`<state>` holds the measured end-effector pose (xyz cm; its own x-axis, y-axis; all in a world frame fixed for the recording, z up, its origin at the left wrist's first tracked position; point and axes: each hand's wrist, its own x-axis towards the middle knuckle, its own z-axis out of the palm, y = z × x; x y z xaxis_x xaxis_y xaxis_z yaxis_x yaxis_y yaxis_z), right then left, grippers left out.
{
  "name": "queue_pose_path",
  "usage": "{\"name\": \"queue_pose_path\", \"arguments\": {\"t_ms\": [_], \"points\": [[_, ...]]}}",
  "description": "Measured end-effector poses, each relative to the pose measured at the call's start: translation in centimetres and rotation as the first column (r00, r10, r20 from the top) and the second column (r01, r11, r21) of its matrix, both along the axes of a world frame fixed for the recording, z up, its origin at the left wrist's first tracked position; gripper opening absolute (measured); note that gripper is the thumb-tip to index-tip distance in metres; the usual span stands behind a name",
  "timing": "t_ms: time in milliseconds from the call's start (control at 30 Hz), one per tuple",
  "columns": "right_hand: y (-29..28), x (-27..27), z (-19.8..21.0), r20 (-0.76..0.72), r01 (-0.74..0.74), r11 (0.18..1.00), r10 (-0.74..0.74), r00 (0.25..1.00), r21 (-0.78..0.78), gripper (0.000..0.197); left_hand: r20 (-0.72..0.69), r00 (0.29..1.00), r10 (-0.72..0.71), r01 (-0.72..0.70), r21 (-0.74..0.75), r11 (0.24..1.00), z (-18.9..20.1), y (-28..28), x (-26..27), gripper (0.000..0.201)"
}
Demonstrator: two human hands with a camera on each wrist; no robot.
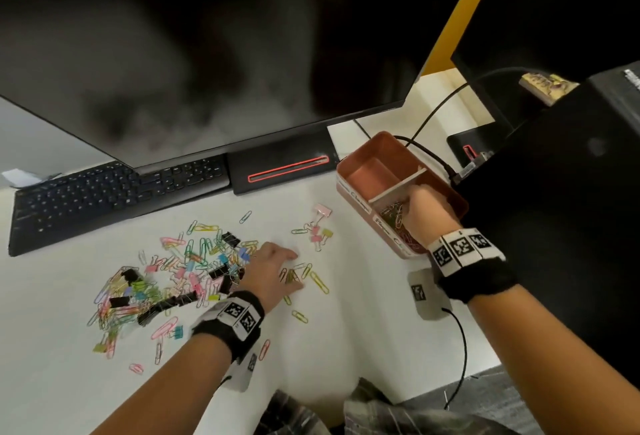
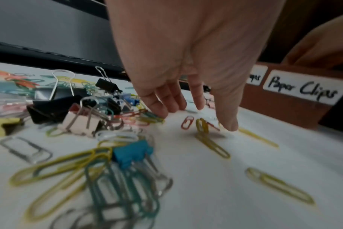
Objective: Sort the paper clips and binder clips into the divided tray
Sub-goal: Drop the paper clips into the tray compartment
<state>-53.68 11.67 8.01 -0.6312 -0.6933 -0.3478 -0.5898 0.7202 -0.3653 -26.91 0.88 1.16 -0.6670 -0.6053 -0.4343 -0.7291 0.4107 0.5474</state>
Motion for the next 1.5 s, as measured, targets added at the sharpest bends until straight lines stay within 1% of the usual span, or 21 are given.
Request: {"name": "queue_pose_path", "arguments": {"t_ms": [67, 100, 167, 267, 400, 500, 600, 733, 767, 833, 900, 967, 1033, 1067, 1133, 1200, 1267, 1333, 1367, 1433, 1500], "points": [[-0.6, -1.1, -0.9, -0.018, 0.025, 0.992, -0.022, 1.000, 0.125, 0.029, 0.019, 1.000, -0.013, 0.013, -0.028, 1.000, -0.5, 0.1, 0.0, 0.053], [-1.1, -1.5, -1.0, -0.023, 0.027, 0.986, -0.023, 0.999, 0.165, 0.030, -0.004, 1.000, -0.011, 0.011, -0.023, 1.000, -0.6, -0.1, 0.0, 0.051], [-1.5, -1.9, -1.9, 0.004, 0.029, 0.979, -0.031, 1.000, 0.203, 0.030, -0.032, 0.999, -0.041, 0.041, -0.009, 0.999, -0.6, 0.0, -0.3, 0.042], [-1.7, -1.9, -3.1, 0.002, 0.012, 0.972, -0.013, 1.000, 0.236, 0.026, -0.072, 0.997, -0.024, 0.023, -0.014, 1.000, -0.7, -0.3, -0.4, 0.025], [-1.8, -1.5, -3.9, 0.008, 0.046, 0.966, -0.049, 0.999, 0.254, 0.022, -0.068, 0.997, 0.027, -0.024, 0.034, 0.999, -0.9, -0.8, -0.7, 0.023], [-1.7, -1.6, -4.1, 0.000, 0.073, 0.963, -0.076, 0.997, 0.258, 0.023, -0.029, 1.000, -0.005, 0.006, 0.018, 1.000, -0.8, -1.1, -1.1, 0.016], [-1.5, -1.6, -3.2, -0.010, 0.064, 0.965, -0.064, 0.998, 0.256, 0.018, 0.014, 0.999, -0.046, 0.046, 0.017, 0.999, -0.6, -1.3, -1.4, 0.012], [-0.5, -2.0, -0.9, -0.039, 0.042, 0.985, -0.036, 0.999, 0.167, 0.014, 0.022, 0.998, -0.065, 0.065, -0.015, 0.998, -0.7, -1.1, -1.2, 0.011], [-0.2, -1.9, 0.1, -0.058, 0.020, 0.994, -0.014, 0.998, 0.111, 0.015, 0.009, 0.998, -0.055, 0.055, -0.018, 0.998, -0.7, -1.0, -1.1, 0.012], [0.2, -1.0, 2.2, -0.022, -0.058, 0.995, 0.056, 0.998, -0.079, 0.017, -0.024, 0.999, -0.034, 0.034, -0.019, 0.999, -0.9, -0.8, -1.0, 0.014], [-0.4, 1.1, 4.1, -0.024, -0.181, 0.953, 0.181, 0.983, -0.242, 0.015, -0.050, 0.999, -0.022, 0.021, -0.016, 1.000, -1.1, -0.7, -0.8, 0.018], [-1.8, 3.7, 4.3, -0.048, -0.289, 0.910, 0.288, 0.956, -0.298, 0.016, -0.063, 0.998, -0.018, 0.017, -0.013, 1.000, -1.2, -0.7, -0.7, 0.020], [-3.5, 6.1, 2.4, -0.017, -0.385, 0.893, 0.392, 0.920, -0.234, 0.022, -0.064, 0.997, -0.032, 0.030, -0.031, 0.999, -1.0, -0.7, -0.9, 0.021], [-4.3, 7.2, 0.8, 0.034, -0.405, 0.895, 0.418, 0.908, -0.184, 0.025, -0.044, 0.998, -0.050, 0.047, -0.062, 0.997, -0.8, -0.6, -1.0, 0.022], [-5.6, 8.7, -2.3, 0.125, -0.402, 0.908, 0.415, 0.901, -0.117, 0.027, -0.013, 0.997, -0.071, 0.070, -0.112, 0.991, -0.7, -0.6, -1.0, 0.023], [-6.3, 9.4, -4.2, 0.182, -0.356, 0.931, 0.365, 0.913, -0.077, 0.025, -0.001, 0.996, -0.094, 0.093, -0.130, 0.987, -1.0, -0.6, -0.6, 0.021], [-6.1, 9.5, -5.1, 0.202, -0.303, 0.951, 0.310, 0.929, -0.068, 0.029, 0.020, 0.994, -0.112, 0.113, -0.131, 0.985, -1.3, -0.4, -0.1, 0.019], [-5.0, 9.7, -5.1, 0.153, -0.297, 0.951, 0.307, 0.939, -0.086, 0.039, 0.024, 0.993, -0.114, 0.116, -0.118, 0.986, -1.7, -0.4, 0.2, 0.020], [-4.2, 9.9, -5.1, 0.152, -0.308, 0.948, 0.317, 0.936, -0.083, 0.045, 0.023, 0.993, -0.113, 0.115, -0.110, 0.987, -1.7, -0.4, 0.2, 0.020], [-2.4, 10.8, -5.4, 0.207, -0.361, 0.933, 0.354, 0.912, -0.002, 0.056, 0.008, 0.995, -0.102, 0.102, -0.077, 0.992, -1.8, -0.6, 0.1, 0.019], [-1.1, 12.0, -6.3, 0.257, -0.393, 0.916, 0.362, 0.896, 0.079, 0.059, -0.030, 0.997, -0.065, 0.064, -0.020, 0.998, -1.6, -1.0, 0.2, 0.016]]}}
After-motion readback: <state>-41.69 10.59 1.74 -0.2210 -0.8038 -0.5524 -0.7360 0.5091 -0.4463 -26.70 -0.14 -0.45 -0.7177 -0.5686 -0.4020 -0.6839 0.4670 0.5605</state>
